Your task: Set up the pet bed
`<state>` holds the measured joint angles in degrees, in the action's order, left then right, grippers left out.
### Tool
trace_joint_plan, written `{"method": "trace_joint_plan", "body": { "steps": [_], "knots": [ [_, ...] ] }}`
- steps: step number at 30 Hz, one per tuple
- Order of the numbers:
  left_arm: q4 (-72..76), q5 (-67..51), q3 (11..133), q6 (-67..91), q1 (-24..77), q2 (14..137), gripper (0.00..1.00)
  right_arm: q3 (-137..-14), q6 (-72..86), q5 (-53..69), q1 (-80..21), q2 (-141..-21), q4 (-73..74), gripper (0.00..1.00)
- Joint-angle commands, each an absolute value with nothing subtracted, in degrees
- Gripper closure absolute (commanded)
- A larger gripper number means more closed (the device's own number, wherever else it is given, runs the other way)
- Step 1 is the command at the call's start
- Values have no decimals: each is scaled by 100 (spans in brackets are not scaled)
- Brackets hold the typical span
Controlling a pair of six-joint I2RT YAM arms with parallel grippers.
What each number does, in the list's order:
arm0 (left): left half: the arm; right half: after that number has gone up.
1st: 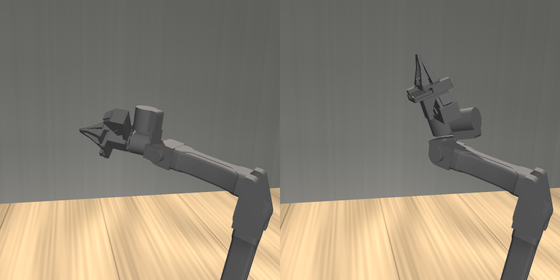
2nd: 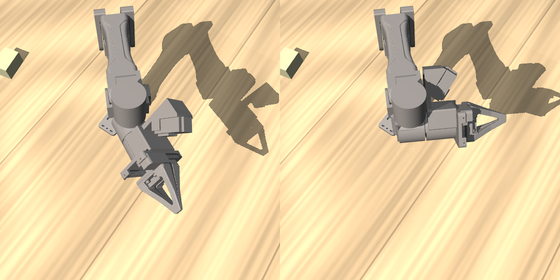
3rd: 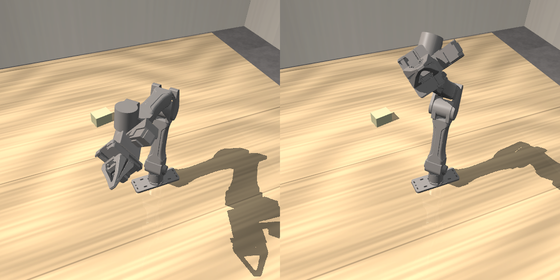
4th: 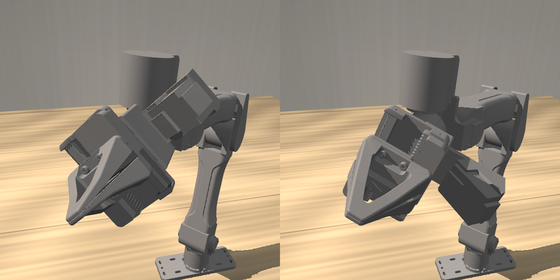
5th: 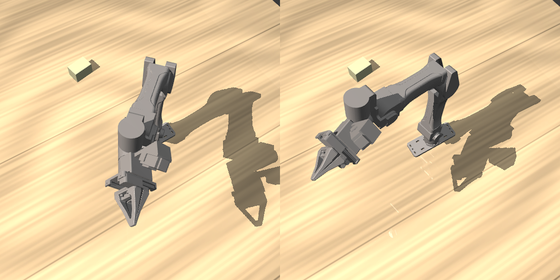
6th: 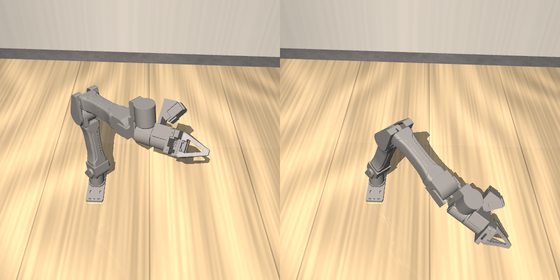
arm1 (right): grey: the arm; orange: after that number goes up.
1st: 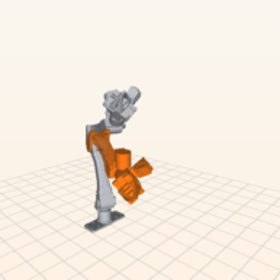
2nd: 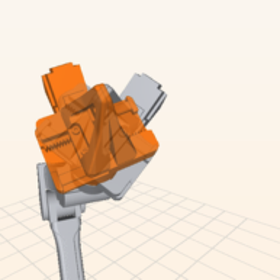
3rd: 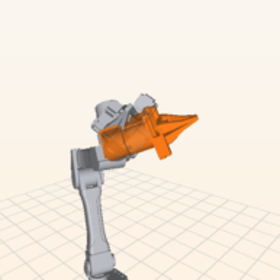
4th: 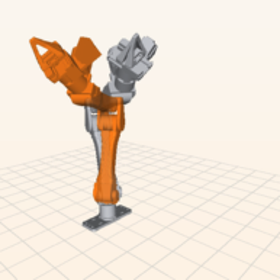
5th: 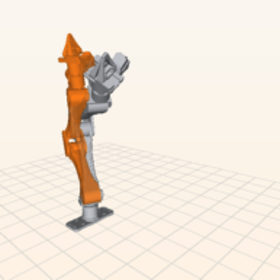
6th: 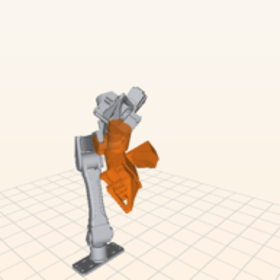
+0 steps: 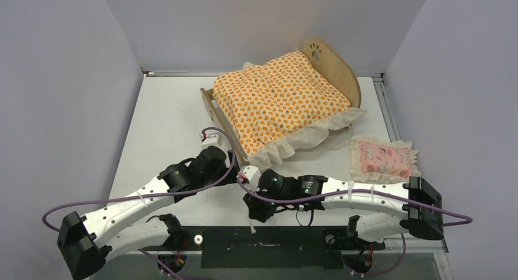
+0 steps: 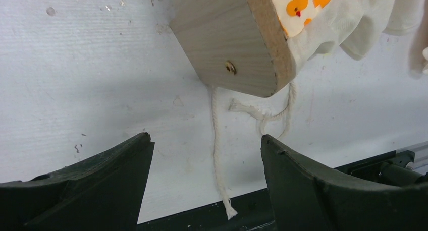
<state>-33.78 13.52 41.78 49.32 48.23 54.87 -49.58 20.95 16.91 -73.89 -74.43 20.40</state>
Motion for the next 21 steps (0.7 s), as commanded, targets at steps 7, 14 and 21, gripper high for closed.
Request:
{"method": "trace_joint_plan", "body": {
  "steps": [7, 14, 21],
  "knots": [
    [-3298, 2417, 4087, 6201, 5973, 6112, 24, -4167, 3515, -1778, -6639, -6638, 2692, 46],
    [-3340, 2619, 4061, 6381, 6126, 6438, 24, -3779, 3856, -1978, -6433, -7047, 2213, 49],
    [-3317, 2576, 4086, 6289, 6119, 6472, 24, -3655, 4638, -2421, -6267, -7606, 1733, 50]
  ]
}}
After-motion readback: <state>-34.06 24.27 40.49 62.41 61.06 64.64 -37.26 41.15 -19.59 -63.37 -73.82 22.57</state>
